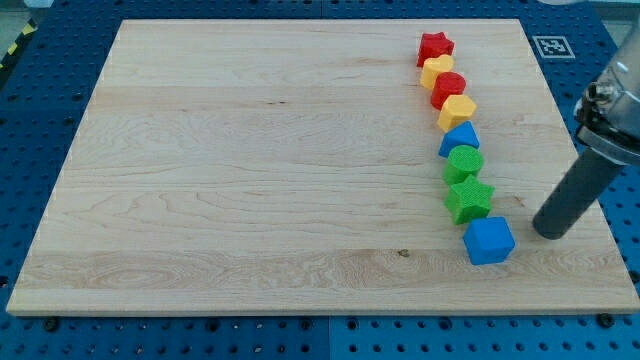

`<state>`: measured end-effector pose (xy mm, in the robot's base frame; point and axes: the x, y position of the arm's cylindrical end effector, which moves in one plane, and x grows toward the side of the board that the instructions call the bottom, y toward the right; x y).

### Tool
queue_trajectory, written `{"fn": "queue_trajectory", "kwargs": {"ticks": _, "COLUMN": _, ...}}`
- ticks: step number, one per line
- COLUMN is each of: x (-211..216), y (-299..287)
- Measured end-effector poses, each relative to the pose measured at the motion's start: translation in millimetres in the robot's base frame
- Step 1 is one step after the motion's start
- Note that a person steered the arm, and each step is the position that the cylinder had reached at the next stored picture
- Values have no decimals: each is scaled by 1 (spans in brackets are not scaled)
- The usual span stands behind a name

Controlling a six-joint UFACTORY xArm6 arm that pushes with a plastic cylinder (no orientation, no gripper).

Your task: Slide the green star horizontal to the green circle

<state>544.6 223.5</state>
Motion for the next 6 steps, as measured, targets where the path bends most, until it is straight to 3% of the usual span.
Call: {"fn": "queue_trajectory", "kwargs": {"ticks": 6, "x": -39, "y": -125}}
